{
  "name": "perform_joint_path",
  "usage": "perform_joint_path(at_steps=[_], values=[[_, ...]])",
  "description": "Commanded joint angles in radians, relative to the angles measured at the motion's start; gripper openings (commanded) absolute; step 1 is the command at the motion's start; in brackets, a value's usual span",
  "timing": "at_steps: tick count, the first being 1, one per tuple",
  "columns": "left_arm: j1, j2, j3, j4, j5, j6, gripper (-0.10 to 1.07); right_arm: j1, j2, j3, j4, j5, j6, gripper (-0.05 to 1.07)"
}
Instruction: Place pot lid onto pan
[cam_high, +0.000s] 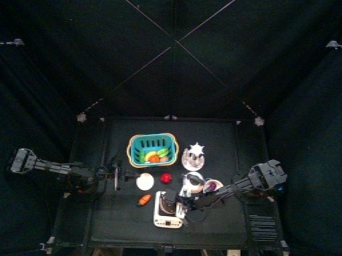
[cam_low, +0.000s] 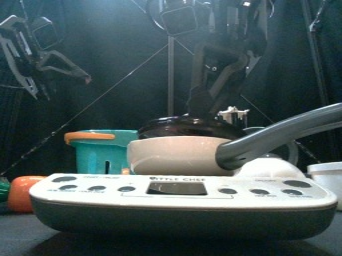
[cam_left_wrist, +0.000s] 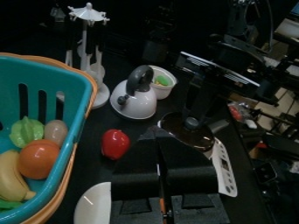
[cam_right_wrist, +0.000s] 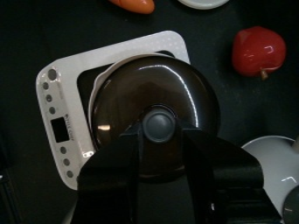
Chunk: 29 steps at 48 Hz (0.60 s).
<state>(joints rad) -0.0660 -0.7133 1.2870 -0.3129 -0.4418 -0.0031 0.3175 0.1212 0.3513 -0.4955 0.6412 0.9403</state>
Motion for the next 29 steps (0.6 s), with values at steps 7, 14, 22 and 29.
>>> perform_joint_path(at_steps=[7,14,22,29], values=[[0.000,0.002,-0.011,0.000,-0.006,-0.002,-0.03,-0.006,0.003,-0.048,-0.008,-0.006,-0.003,0.61],[-0.002,0.002,-0.008,0.000,-0.005,-0.002,-0.03,-0.006,0.005,-0.057,-0.006,-0.006,-0.005,0.61],[0.000,0.002,-0.008,0.000,-0.005,-0.002,-0.03,-0.002,0.008,-0.072,0.000,0.002,-0.015,0.61],[0.000,0.002,-0.006,0.000,-0.005,-0.002,-0.03,0.000,0.009,-0.089,0.002,0.029,-0.017,0.61]])
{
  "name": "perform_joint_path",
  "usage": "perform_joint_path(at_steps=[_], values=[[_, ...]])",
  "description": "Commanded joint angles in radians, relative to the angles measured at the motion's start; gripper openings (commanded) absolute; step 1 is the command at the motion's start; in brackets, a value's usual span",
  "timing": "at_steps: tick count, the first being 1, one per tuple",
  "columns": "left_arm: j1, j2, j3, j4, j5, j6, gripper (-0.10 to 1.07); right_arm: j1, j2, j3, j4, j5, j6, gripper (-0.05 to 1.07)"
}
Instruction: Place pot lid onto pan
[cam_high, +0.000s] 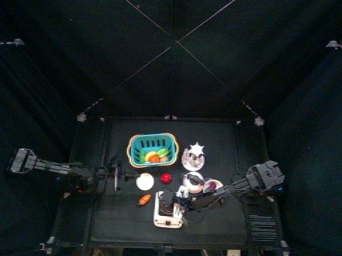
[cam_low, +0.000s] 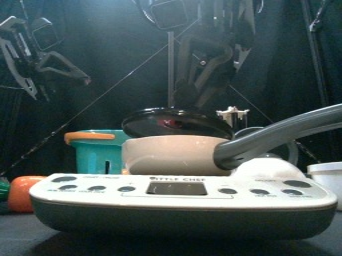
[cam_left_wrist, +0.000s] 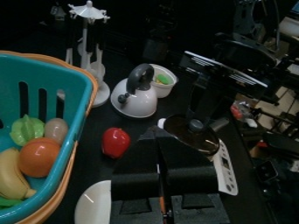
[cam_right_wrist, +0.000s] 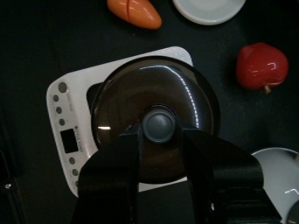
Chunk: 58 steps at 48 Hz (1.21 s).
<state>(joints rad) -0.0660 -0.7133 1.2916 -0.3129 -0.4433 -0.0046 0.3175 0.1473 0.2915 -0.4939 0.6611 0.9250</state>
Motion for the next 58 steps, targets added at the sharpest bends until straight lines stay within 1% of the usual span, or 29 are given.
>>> perform_joint_path(at_steps=[1,14,42,49,58], values=[[-0.002,0.002,-0.009,0.000,-0.003,0.000,-0.03,0.000,-0.015,-0.028,0.002,0.014,-0.002,0.61],[0.000,0.002,-0.009,0.000,-0.003,0.000,-0.03,0.002,0.006,-0.034,0.011,0.023,-0.003,0.61],[0.000,0.002,-0.008,0.000,-0.003,0.000,-0.03,0.006,0.011,-0.037,0.029,0.018,-0.005,0.63],[-0.002,0.002,-0.008,0.000,-0.003,0.000,-0.03,0.009,0.012,-0.034,0.029,0.017,-0.005,0.67],[0.000,0.002,-0.006,0.000,-0.003,0.000,-0.03,0.018,0.012,-0.037,0.025,0.017,-0.005,0.79]])
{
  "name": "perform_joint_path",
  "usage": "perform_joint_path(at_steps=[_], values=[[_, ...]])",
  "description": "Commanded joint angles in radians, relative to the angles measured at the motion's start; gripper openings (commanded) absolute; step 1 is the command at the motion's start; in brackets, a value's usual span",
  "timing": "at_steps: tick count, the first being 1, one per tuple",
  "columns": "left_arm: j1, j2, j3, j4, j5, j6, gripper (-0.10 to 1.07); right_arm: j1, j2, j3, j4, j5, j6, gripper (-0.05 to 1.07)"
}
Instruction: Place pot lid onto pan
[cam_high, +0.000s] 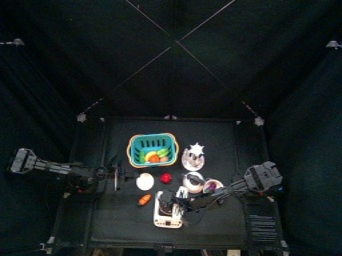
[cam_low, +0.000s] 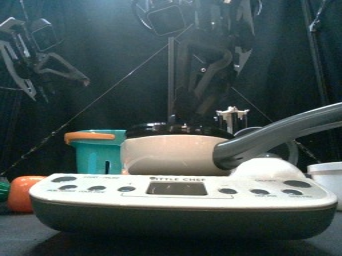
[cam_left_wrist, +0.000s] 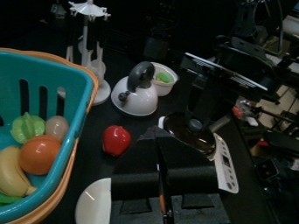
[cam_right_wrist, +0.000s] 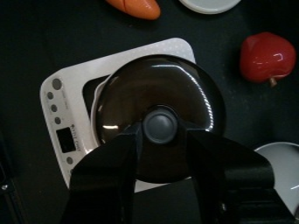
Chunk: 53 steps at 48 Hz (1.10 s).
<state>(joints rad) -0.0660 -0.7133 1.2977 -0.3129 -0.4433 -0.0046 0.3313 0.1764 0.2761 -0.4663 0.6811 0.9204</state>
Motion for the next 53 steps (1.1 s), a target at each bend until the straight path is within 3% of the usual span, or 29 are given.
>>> perform_joint_path(at_steps=[1,32,44,53], values=[[0.000,0.002,-0.012,0.000,-0.003,0.000,-0.03,0.005,-0.017,-0.021,-0.005,-0.003,0.000,0.80],[0.000,0.002,-0.012,0.000,-0.003,0.000,-0.03,0.011,-0.094,-0.020,-0.066,0.003,0.002,0.82],[0.000,0.002,-0.012,0.000,-0.003,0.000,-0.03,0.028,-0.140,0.014,-0.138,0.052,0.015,0.82],[0.003,0.003,-0.017,0.000,-0.003,0.000,-0.03,0.041,-0.130,0.015,-0.153,0.152,0.031,0.82]])
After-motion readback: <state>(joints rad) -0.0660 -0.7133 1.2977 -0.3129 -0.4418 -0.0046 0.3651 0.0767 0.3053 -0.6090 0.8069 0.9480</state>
